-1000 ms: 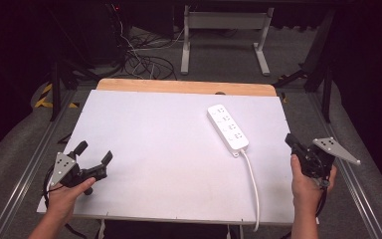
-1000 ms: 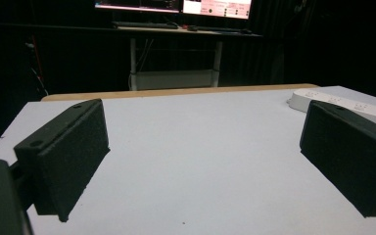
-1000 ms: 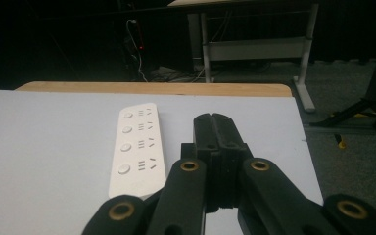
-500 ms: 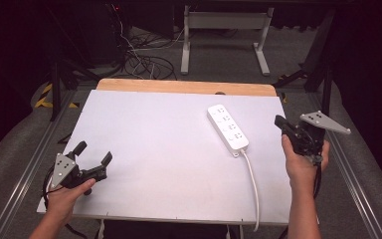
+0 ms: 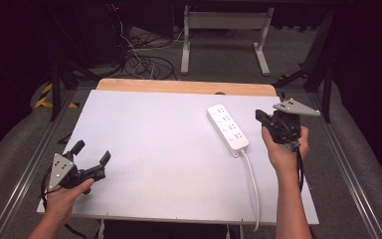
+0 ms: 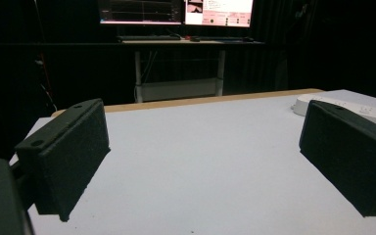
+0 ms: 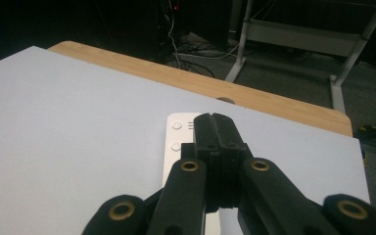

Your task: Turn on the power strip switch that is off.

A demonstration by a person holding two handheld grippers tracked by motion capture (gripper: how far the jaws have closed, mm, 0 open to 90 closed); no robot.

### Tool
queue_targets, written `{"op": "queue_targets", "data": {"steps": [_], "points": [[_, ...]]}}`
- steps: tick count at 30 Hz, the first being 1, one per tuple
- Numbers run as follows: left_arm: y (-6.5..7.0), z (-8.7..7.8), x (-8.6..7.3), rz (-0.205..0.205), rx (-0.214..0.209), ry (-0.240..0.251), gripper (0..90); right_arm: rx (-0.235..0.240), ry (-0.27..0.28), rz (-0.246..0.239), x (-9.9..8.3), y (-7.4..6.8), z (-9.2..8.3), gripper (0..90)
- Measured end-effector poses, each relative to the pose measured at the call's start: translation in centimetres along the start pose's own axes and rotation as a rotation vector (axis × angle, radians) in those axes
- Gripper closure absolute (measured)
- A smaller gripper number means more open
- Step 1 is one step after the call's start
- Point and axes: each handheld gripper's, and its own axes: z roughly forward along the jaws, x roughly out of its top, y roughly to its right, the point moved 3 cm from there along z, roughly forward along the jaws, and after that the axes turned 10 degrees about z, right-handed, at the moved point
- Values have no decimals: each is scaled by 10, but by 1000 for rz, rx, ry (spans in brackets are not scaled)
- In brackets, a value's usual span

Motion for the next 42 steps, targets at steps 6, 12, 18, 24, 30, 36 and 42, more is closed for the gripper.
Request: {"op": "queue_targets", "data": {"steps": [6, 12, 18, 24, 30, 36, 42], "points": [[1, 0, 0, 5, -5, -2, 48, 3, -59, -30, 1, -8, 15, 900], [1, 1, 0, 7, -8, -2, 50, -18, -190, -67, -7, -15, 45, 900], [2, 1, 0, 19, -18, -5, 51, -27, -346, -48, -26, -22, 77, 900], [4, 1, 0, 25, -24, -7, 53, -78, -460, -18, -50, -20, 105, 900], [3, 2, -1, 21, -19, -11, 54, -88, -493, -4, -62, -19, 119, 900], [4, 1, 0, 27, -20, -12, 54, -99, -510, 10, -66, -17, 122, 900], [5, 1, 0, 28, -26, -13, 55, -104, -509, 15, -69, -18, 126, 900]]}}
